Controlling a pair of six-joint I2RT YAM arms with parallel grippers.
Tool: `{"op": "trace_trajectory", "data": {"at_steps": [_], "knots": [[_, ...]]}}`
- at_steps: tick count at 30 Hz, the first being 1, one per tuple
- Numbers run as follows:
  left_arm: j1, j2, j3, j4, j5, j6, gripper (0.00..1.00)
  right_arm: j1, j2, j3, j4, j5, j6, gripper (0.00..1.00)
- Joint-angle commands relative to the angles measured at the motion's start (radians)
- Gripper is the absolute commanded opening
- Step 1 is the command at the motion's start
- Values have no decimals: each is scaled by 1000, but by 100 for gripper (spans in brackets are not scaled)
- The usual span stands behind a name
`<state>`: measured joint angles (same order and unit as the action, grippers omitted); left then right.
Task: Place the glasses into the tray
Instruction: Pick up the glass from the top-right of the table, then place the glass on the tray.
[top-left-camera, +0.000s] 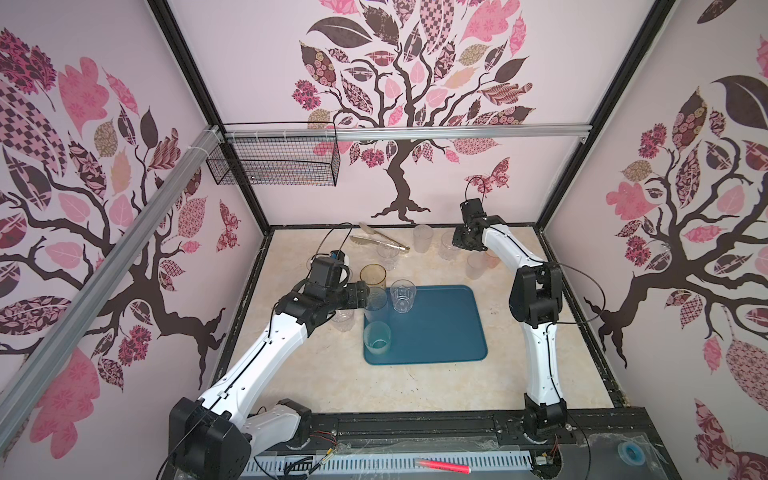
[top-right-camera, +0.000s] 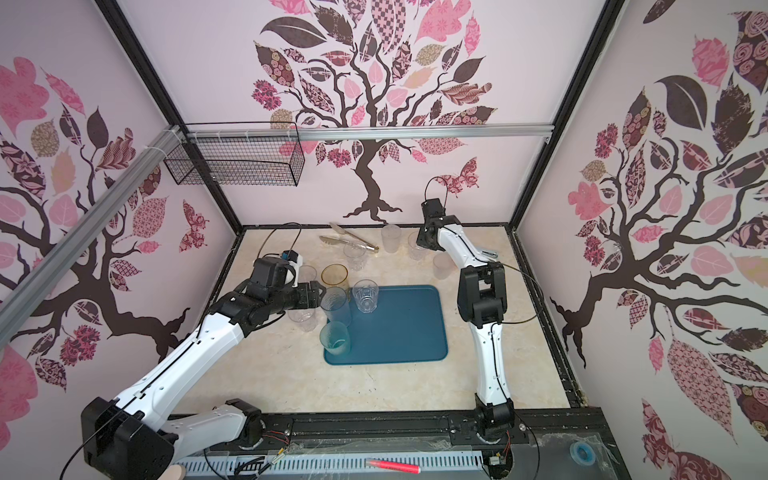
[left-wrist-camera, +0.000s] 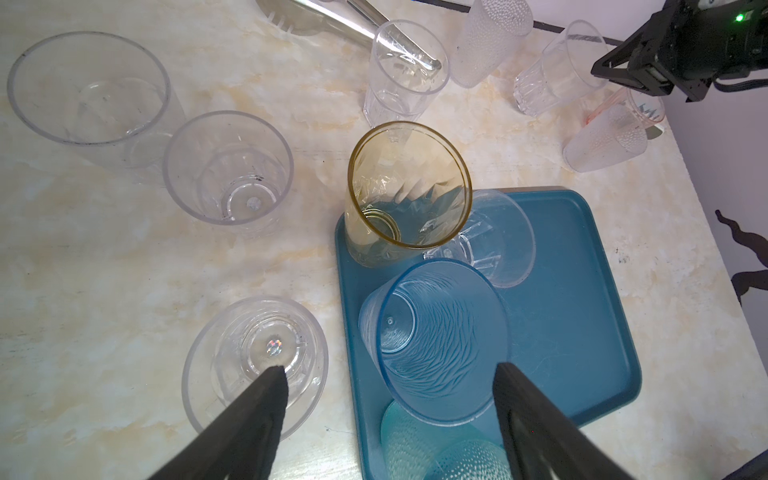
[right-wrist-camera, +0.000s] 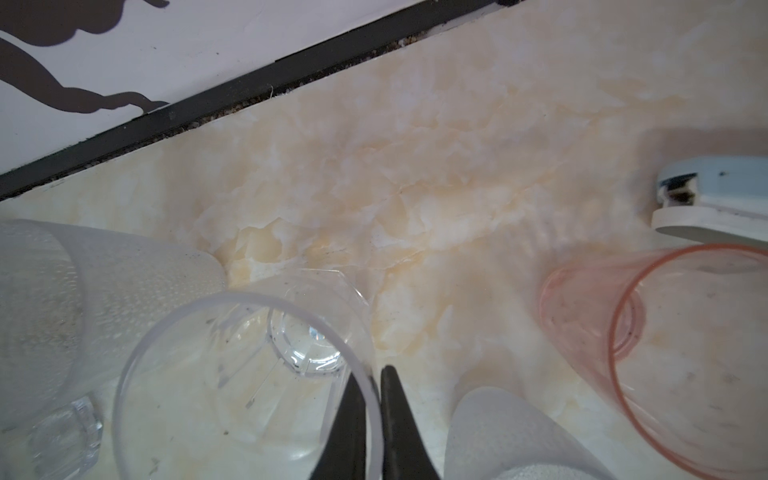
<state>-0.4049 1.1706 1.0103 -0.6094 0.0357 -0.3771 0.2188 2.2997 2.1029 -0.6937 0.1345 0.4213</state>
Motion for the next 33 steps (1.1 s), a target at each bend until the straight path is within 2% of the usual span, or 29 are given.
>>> {"op": "trace_trajectory", "data": {"at_steps": [1, 12, 18, 23, 29, 33], "knots": [[-2, -30, 6, 11, -49, -24, 81, 29, -152, 12, -43, 19, -1, 4], [-2, -33, 39, -2, -73, -12, 81, 116, -416, -185, -65, 32, -2, 3], [1, -40, 51, -24, -101, 7, 81, 207, -656, -479, -88, 44, -13, 2], [10, -42, 48, -28, -111, 15, 82, 288, -813, -685, -199, 46, 2, 1], [16, -33, 35, -16, -93, 14, 82, 356, -906, -827, -279, 41, 31, 0], [19, -26, 21, -11, -82, 5, 82, 433, -854, -863, -256, 37, 60, 0]]}}
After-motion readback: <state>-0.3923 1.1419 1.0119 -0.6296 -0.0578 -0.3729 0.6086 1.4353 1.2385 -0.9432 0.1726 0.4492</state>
